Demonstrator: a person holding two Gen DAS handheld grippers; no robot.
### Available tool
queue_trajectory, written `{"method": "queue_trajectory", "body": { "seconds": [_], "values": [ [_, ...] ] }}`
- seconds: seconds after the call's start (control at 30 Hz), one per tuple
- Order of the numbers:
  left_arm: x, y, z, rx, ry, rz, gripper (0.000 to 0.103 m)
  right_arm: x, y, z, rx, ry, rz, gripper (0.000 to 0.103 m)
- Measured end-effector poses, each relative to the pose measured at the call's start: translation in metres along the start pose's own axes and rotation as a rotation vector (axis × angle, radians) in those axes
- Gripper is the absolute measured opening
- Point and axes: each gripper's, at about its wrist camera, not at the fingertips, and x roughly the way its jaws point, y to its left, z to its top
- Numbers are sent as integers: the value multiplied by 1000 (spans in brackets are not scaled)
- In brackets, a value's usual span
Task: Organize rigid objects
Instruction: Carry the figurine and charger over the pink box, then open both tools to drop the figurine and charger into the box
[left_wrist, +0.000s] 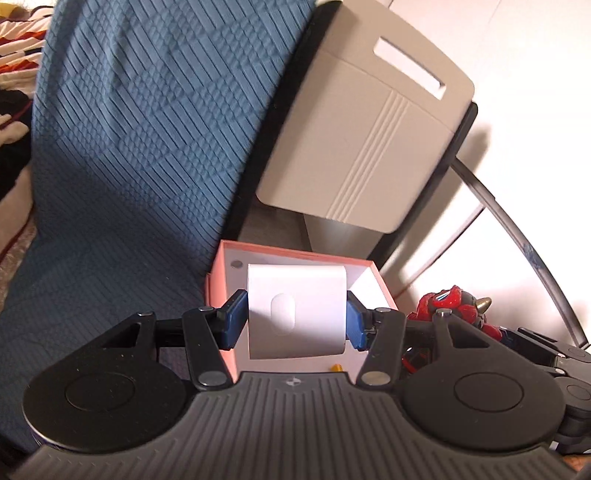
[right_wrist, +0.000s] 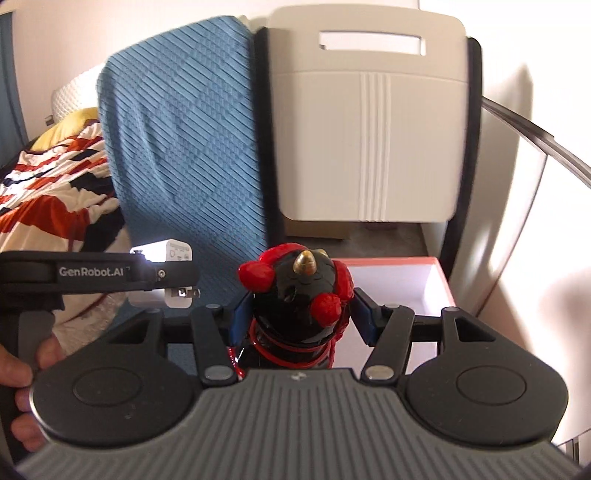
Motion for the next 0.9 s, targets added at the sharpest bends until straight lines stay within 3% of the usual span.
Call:
{"method": "queue_trajectory", "body": {
  "seconds": [0.5,0.9],
  "values": [
    [93,-22,-68,63,210,43,60,49,-63,-77,59,202,-53,60],
    [114,-16,-78,88,264,81,60,87,-73,-112,86,315,-53,61]
  ]
}}
